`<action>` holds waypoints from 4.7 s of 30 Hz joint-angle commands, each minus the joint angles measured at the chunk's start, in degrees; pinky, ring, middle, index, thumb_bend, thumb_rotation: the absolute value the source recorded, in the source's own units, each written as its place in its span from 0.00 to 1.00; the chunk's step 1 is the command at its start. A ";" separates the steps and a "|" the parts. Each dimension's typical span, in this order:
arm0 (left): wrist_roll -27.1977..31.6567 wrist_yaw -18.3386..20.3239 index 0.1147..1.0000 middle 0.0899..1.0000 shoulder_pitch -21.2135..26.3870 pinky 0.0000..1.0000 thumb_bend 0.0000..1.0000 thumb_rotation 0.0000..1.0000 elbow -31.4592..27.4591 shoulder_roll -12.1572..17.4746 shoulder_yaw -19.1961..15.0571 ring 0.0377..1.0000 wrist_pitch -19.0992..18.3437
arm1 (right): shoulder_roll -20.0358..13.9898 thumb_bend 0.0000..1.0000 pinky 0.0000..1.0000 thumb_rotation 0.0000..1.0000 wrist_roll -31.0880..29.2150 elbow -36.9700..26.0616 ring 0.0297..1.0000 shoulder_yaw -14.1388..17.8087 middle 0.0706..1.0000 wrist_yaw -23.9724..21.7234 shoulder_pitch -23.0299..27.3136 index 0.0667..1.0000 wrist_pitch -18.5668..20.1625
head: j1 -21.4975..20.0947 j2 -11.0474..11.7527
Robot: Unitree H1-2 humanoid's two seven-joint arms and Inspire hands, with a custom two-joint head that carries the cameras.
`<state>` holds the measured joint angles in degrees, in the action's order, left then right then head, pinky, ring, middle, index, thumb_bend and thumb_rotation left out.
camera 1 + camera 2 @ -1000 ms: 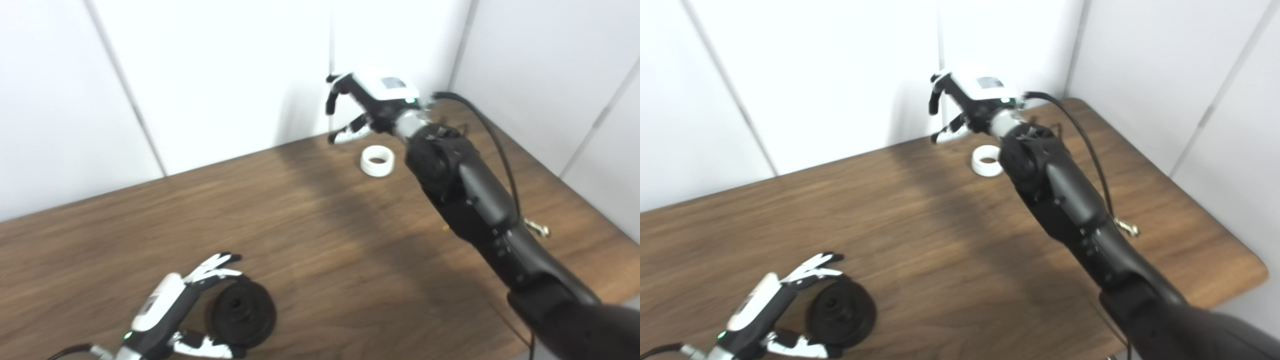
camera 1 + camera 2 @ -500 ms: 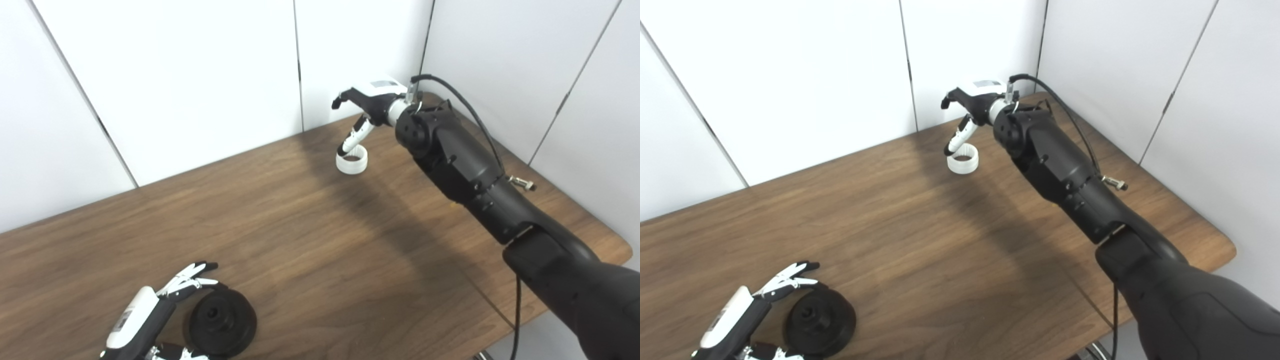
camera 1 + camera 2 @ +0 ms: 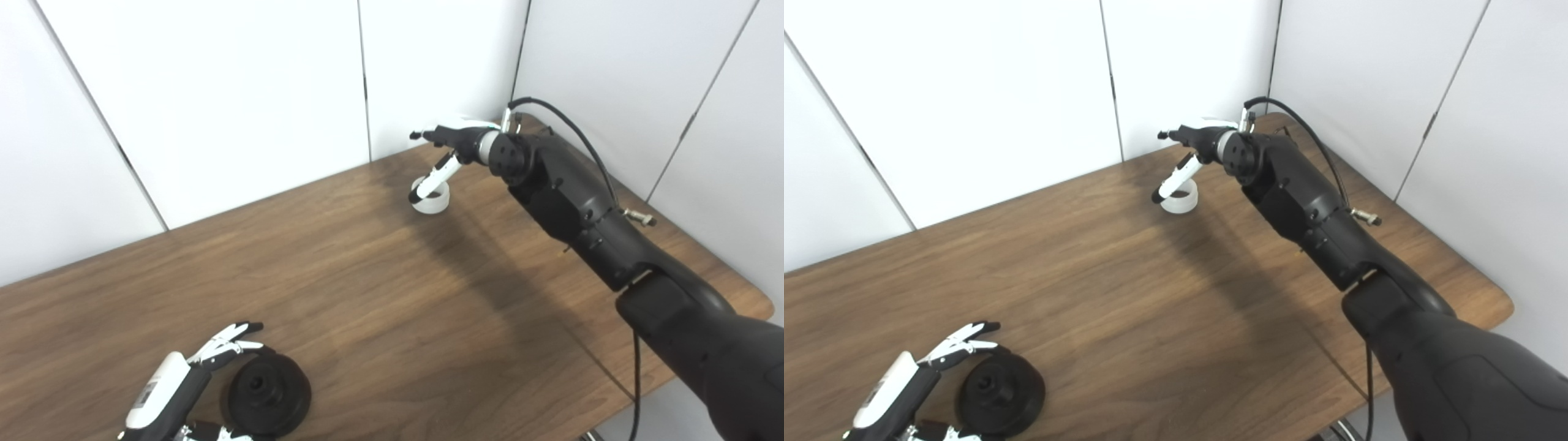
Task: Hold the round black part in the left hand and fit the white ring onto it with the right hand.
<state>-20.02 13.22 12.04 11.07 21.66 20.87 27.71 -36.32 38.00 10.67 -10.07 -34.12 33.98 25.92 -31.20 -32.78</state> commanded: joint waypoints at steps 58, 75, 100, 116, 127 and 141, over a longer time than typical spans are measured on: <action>-0.70 5.50 0.42 0.91 -4.24 0.83 0.52 0.06 -4.16 2.68 -0.98 0.95 -6.04 | 1.41 0.51 0.48 0.11 -0.88 7.72 0.53 -3.97 0.63 22.26 -1.26 0.46 -10.56 | 2.62 -2.58; -0.86 5.88 0.42 0.91 -4.11 0.84 0.52 0.06 -4.49 2.38 -0.88 0.95 -7.03 | 1.63 0.52 0.49 0.00 -2.39 6.30 0.44 -2.14 0.49 23.57 -2.59 0.42 -10.85 | 4.21 -3.35; -4.32 5.07 0.42 0.92 -3.96 0.87 0.52 0.06 -5.96 -0.44 0.34 0.97 -10.75 | 1.01 0.52 0.47 0.00 -4.11 -10.78 0.42 -2.25 0.46 14.80 -3.40 0.45 -11.89 | 17.04 -7.12; -5.55 4.17 0.42 0.92 -3.20 0.84 0.52 0.07 -5.84 -2.56 0.84 0.96 -12.39 | 0.96 0.52 0.42 0.00 -8.99 -21.93 0.42 -2.16 0.46 7.01 -5.07 0.46 -13.24 | 24.77 -9.56; -6.74 3.41 0.42 0.92 -2.39 0.83 0.52 0.07 -4.86 -4.33 1.19 0.96 -12.97 | 2.11 0.52 0.39 0.00 -11.61 -26.87 0.40 -2.08 0.46 5.33 -7.14 0.47 -16.95 | 29.12 -10.46; -8.86 2.76 0.42 0.92 -1.31 0.83 0.52 0.07 -4.38 -5.80 2.62 0.96 -15.27 | 5.52 0.52 0.35 0.00 -11.99 -34.63 0.39 -4.25 0.46 1.91 -9.29 0.48 -14.63 | 32.17 -11.44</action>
<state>-26.95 13.64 11.07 4.93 15.87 22.00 15.88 -30.96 26.19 -21.90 -14.64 -32.06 22.48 11.15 0.97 -44.21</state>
